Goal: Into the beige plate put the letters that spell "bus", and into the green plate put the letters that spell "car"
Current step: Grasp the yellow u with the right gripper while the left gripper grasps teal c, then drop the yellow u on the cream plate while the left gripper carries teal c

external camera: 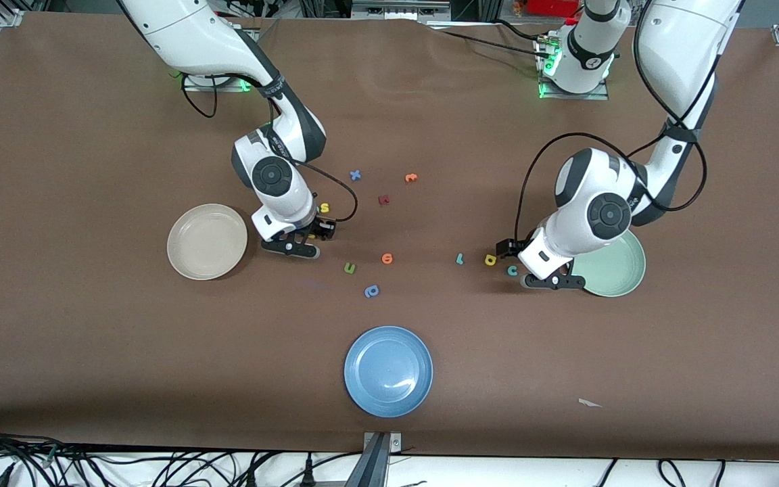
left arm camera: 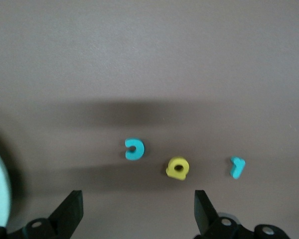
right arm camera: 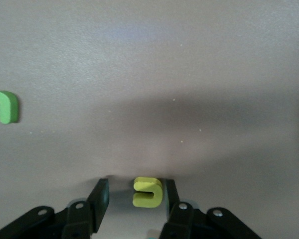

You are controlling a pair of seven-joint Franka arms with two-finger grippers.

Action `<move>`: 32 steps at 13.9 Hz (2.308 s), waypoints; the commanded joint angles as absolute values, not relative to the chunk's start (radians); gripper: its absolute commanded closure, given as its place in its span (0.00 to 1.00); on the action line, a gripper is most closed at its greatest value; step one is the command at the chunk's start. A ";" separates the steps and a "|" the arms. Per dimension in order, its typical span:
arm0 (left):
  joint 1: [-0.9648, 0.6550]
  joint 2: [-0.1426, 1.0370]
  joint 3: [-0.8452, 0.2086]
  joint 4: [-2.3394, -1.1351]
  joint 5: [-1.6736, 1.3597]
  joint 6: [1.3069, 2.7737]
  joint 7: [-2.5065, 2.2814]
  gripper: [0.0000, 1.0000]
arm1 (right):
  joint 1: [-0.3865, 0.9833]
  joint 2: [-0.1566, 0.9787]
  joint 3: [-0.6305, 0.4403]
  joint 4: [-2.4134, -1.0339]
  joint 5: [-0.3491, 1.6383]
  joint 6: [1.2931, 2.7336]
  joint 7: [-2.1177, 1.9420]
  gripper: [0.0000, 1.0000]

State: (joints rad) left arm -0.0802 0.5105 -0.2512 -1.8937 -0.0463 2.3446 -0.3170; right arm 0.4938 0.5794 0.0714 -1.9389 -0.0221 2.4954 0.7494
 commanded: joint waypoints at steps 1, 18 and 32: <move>-0.110 0.534 -0.239 -1.925 -0.057 2.457 -0.409 0.10 | 0.505 0.569 0.060 -1.957 -0.041 2.502 0.773 0.49; -0.117 0.664 -0.239 -1.876 0.241 2.494 -0.802 0.33 | 0.494 0.437 -0.242 -1.928 -0.034 2.180 0.221 0.89; -0.107 0.618 -0.242 -1.789 0.206 2.384 -0.729 0.95 | 0.440 0.434 -0.079 -1.950 0.069 2.178 0.493 0.01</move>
